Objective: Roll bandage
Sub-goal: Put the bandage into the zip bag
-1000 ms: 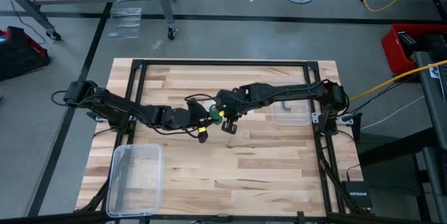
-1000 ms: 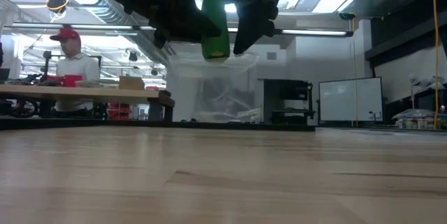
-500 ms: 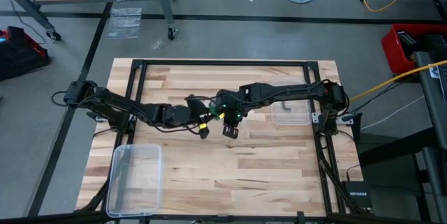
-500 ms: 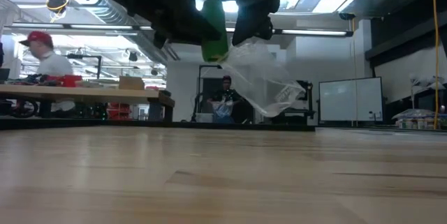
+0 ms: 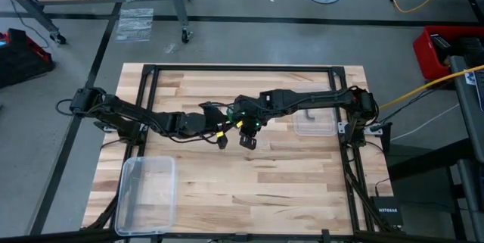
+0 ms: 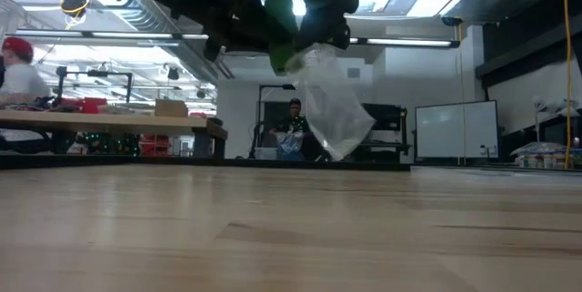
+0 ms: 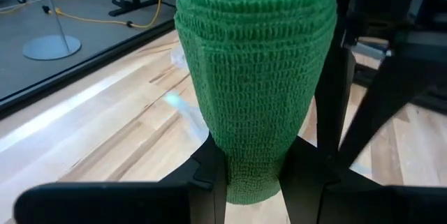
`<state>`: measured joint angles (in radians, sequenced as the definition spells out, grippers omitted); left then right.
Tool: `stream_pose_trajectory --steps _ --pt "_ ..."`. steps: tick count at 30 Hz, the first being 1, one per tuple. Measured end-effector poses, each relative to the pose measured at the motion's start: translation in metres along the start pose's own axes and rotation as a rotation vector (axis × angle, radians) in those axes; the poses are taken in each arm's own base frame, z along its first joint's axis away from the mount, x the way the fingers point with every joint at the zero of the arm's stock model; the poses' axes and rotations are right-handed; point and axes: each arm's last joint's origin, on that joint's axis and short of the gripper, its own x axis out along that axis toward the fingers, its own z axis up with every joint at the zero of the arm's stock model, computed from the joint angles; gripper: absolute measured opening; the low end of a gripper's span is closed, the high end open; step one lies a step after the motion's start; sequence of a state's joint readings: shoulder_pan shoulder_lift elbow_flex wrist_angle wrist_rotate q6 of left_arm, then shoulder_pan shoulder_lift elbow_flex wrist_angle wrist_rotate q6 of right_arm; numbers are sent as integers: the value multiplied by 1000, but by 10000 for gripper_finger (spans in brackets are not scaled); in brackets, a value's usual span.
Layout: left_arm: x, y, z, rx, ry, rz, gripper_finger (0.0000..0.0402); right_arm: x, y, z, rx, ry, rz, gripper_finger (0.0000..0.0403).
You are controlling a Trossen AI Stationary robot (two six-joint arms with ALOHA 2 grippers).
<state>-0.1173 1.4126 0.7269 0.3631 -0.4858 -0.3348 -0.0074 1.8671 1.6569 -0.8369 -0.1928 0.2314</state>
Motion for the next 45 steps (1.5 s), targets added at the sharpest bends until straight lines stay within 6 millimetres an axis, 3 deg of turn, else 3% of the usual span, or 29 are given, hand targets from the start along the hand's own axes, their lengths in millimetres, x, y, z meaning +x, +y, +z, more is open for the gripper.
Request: stream_pose_trajectory --steps 11,22,29,37,45 --pt "9 -6 -7 -8 -14 -30 86 -2 1 3 -13 -41 8 1" --pt "9 -6 1 8 -75 -41 85 -10 2 0 -11 -25 -11 1" --pt "10 -2 -1 103 -60 0 80 -11 0 -10 7 77 -42 1" --pt "10 7 -16 193 87 95 76 -15 -4 -21 31 169 -112 1" --pt "10 5 -13 450 100 82 76 -33 -7 -24 29 151 -199 1"
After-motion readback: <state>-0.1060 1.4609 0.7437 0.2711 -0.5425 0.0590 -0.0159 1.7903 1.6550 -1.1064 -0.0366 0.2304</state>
